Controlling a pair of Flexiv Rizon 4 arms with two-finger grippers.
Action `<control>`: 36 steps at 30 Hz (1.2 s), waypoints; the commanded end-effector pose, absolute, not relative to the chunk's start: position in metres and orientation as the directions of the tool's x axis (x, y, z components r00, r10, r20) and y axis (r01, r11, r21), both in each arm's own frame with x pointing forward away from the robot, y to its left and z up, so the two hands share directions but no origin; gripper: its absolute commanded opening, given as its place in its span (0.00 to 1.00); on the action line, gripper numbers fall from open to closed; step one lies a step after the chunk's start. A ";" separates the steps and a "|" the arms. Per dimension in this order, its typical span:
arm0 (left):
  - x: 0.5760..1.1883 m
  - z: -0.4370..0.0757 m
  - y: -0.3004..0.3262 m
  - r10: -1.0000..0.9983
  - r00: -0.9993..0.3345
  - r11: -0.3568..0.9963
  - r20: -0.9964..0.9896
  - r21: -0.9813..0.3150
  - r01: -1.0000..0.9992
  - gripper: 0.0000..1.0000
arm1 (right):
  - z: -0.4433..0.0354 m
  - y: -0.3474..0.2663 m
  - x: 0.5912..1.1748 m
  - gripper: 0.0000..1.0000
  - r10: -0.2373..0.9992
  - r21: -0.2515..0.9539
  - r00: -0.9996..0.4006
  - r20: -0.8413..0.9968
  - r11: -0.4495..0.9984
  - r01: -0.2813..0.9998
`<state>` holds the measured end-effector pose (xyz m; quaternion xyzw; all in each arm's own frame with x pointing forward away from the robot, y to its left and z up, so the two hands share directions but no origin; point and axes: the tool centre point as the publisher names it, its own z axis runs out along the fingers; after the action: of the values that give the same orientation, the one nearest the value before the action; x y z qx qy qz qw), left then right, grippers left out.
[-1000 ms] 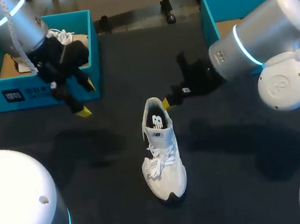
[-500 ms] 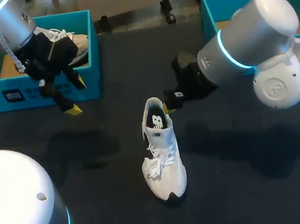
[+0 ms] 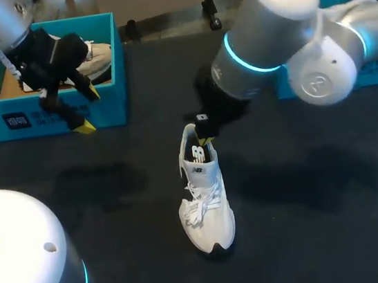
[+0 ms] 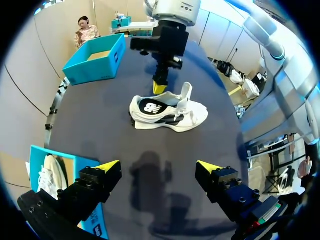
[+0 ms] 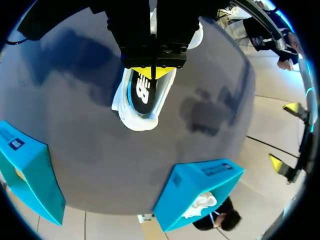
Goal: Take the shoe out of the shoebox, open the shoe tongue, remove and reinsert the insole, then place the shoe into the shoebox
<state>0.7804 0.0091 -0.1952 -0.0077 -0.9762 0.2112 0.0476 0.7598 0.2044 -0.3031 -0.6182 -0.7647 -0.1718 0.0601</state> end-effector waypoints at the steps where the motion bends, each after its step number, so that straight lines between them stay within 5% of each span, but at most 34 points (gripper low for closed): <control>1: 0.780 -0.191 0.009 0.033 -0.997 0.911 0.076 -0.413 -0.002 1.00 | -0.309 0.211 0.758 0.00 0.974 0.185 -0.193 0.122 0.169 0.968; 36: 0.780 -0.191 0.009 0.033 -0.997 0.911 0.076 -0.413 -0.002 1.00 | -0.360 0.208 0.751 0.00 0.992 0.244 -0.115 0.056 0.098 0.965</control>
<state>0.7806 0.0093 -0.1911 -0.0083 -0.9763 0.2123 0.0415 0.7512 0.2018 -0.3595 -0.6615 -0.7389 -0.1154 -0.0561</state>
